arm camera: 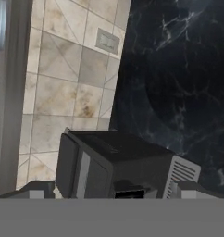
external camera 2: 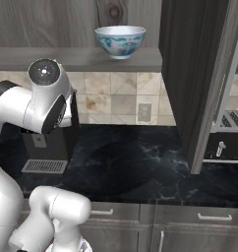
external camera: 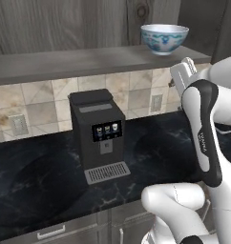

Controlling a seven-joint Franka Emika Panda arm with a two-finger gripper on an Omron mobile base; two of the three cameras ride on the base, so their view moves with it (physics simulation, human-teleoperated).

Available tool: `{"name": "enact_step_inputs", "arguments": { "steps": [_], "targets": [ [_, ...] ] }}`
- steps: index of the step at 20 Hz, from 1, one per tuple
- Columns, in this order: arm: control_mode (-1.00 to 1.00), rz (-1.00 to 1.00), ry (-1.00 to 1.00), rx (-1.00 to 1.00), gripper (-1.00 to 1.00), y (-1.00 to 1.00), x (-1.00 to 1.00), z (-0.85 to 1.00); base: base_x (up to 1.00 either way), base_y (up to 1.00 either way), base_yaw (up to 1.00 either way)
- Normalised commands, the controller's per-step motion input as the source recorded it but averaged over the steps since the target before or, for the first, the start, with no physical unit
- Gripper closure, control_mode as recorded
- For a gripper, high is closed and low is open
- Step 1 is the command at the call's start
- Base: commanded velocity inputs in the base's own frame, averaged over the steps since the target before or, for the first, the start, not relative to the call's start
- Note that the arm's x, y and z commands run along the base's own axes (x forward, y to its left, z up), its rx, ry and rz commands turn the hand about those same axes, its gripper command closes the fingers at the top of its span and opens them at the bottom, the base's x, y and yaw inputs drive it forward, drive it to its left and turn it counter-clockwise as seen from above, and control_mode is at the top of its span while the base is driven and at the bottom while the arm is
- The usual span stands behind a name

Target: Move the bowls from the cabinet to the plates on the dining table.

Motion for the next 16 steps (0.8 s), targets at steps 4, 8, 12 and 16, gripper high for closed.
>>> {"name": "enact_step_inputs", "arguments": {
  "steps": [4,8,12,16],
  "targets": [
    [-1.0,0.0,-0.1,0.0,-1.0,-0.06,0.0,0.22,0.0,0.0,0.0],
    [-1.0,-0.02,-0.05,0.02,-1.0,-0.15,-0.03,0.17,0.0,0.0,0.0],
    [-1.0,-0.08,-0.02,0.02,-1.0,-0.11,-0.1,0.15,0.0,0.0,0.0],
    [-1.0,-0.11,-0.05,0.0,-1.0,-0.03,-0.07,0.22,0.0,0.0,0.0]
  ]
}}
